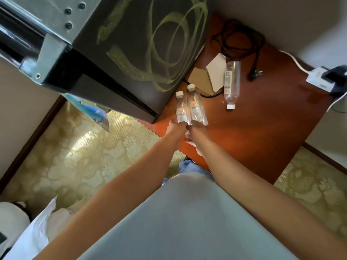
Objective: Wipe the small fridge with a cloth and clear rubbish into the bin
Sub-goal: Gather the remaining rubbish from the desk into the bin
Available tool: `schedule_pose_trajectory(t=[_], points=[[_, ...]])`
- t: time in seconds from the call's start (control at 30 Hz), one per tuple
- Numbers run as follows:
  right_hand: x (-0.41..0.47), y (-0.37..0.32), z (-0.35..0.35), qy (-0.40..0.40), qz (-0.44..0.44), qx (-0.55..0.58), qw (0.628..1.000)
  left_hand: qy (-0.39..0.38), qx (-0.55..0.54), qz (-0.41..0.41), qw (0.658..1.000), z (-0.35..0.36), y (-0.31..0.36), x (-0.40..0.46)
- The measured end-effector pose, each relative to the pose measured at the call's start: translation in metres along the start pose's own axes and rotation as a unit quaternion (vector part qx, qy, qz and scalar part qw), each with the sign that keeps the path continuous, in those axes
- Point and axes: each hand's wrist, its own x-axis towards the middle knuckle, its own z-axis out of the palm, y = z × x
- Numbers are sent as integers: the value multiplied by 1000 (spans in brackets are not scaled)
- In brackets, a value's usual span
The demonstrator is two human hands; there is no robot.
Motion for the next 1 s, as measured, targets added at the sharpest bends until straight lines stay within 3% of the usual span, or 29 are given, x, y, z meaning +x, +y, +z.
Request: schedule_pose_trajectory(t=[0.33,0.7,1.0], points=[[3,9,9,-33,3,-54,998,4,5,-19,1000,-11,-12,21],[-8,45,32,-18,100,-35,994,-28,27,-85,996,-42,-55,26],[-37,83,89,-2,87,-13,996,-76,-11,-28,997,-106,-89,18]])
